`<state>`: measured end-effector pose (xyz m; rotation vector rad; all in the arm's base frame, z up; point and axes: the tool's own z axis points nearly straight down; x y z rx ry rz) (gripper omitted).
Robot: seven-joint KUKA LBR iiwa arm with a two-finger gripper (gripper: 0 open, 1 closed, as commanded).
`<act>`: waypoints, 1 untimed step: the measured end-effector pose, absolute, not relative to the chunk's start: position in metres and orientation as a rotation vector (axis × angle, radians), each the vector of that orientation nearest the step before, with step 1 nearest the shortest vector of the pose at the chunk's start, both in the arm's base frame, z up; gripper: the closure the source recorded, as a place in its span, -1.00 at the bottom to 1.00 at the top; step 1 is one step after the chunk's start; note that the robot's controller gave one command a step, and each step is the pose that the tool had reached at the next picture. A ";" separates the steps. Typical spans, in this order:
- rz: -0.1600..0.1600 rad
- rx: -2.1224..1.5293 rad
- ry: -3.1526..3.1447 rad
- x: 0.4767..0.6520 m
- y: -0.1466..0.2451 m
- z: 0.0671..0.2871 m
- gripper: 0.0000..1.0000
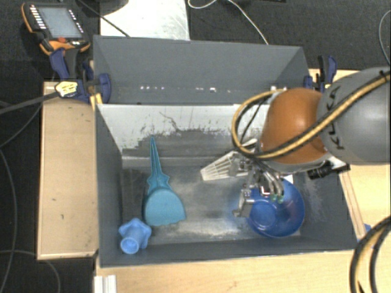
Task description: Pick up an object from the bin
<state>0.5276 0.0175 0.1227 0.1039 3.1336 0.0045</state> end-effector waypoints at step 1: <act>0.016 -0.479 3.108 0.531 -0.023 0.084 1.00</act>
Offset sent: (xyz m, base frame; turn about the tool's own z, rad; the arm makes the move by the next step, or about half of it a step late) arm 0.0000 0.0000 0.0000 0.0000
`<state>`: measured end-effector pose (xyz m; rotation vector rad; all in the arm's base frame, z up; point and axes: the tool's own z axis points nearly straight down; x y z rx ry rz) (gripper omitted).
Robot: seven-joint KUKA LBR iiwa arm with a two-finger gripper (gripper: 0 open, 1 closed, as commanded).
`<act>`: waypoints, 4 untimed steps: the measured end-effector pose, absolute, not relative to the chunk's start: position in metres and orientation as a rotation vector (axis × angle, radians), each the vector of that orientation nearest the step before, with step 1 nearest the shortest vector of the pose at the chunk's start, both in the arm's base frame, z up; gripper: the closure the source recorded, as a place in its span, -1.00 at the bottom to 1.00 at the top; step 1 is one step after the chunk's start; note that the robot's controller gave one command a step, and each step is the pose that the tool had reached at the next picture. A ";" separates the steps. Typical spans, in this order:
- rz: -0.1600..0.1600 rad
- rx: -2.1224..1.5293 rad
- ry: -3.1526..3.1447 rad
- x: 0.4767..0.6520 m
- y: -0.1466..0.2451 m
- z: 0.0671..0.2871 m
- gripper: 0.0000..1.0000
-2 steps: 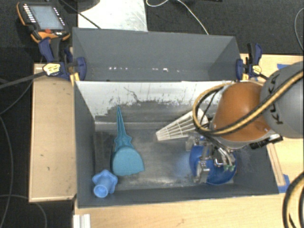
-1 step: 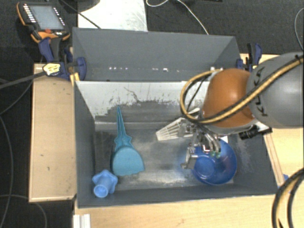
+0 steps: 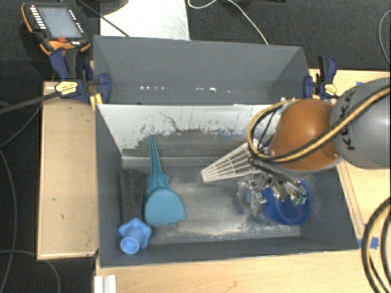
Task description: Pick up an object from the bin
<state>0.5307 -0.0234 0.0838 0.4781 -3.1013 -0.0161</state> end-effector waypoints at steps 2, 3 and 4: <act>-0.016 0.489 -3.110 0.550 -0.018 0.165 1.00; -0.014 0.557 -3.098 0.563 -0.011 0.214 1.00; -0.017 0.508 -3.110 0.561 -0.023 0.192 -1.00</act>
Offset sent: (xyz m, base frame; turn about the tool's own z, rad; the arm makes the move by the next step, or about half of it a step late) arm 0.0164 0.0042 0.0761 -0.0106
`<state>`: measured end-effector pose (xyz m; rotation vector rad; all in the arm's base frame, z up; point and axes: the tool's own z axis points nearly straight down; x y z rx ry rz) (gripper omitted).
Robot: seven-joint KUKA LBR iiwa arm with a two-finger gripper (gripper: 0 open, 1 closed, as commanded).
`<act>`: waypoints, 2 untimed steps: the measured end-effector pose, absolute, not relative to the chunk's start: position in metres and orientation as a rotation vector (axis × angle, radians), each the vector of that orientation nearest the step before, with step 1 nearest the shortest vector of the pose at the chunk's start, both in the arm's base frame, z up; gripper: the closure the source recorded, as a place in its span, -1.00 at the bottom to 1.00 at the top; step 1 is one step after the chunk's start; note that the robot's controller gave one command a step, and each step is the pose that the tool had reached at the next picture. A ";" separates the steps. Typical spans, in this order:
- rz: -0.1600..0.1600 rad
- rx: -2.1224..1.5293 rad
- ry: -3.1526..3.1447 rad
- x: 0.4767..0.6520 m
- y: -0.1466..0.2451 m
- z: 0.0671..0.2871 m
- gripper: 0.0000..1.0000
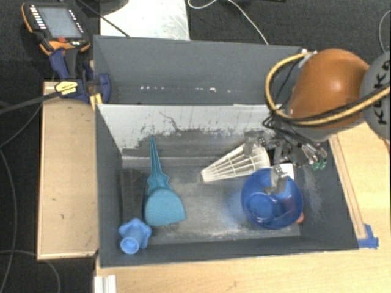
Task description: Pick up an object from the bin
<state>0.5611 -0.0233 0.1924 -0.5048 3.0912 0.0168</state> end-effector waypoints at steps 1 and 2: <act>0.017 -0.501 3.092 0.561 -0.023 0.192 -1.00; 0.014 -0.900 2.998 0.562 -0.004 0.176 -1.00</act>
Offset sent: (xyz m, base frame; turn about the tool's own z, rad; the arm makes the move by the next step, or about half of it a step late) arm 0.0006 0.0251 -0.0215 -0.3330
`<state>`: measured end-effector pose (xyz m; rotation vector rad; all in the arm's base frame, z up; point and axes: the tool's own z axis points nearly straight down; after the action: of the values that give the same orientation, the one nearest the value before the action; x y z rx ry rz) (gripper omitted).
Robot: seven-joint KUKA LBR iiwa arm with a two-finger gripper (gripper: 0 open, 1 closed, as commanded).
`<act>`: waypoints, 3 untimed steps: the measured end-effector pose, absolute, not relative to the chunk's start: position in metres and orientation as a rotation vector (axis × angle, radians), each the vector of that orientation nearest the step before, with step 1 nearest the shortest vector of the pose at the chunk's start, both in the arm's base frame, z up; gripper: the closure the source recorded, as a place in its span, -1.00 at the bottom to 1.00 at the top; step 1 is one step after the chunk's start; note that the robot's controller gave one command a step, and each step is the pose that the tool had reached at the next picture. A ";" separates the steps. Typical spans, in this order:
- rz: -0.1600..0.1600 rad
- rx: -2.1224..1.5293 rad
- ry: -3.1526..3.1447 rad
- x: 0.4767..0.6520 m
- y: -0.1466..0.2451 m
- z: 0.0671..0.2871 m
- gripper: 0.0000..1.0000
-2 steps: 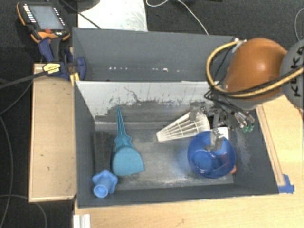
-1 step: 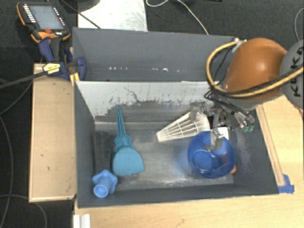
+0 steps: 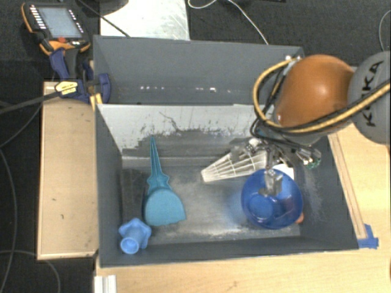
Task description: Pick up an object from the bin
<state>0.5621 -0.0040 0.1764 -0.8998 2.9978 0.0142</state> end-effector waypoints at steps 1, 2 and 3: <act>0.017 -1.038 2.955 0.536 -0.011 0.151 -1.00; 0.010 -1.408 2.789 0.551 -0.015 0.149 -1.00; 0.011 -1.748 2.591 0.562 -0.020 0.156 -1.00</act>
Offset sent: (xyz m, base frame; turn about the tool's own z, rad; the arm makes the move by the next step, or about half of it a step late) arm -0.0092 -0.0137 -0.0289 -0.4153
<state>0.5619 -0.0195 0.1562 -1.7480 2.5908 0.0107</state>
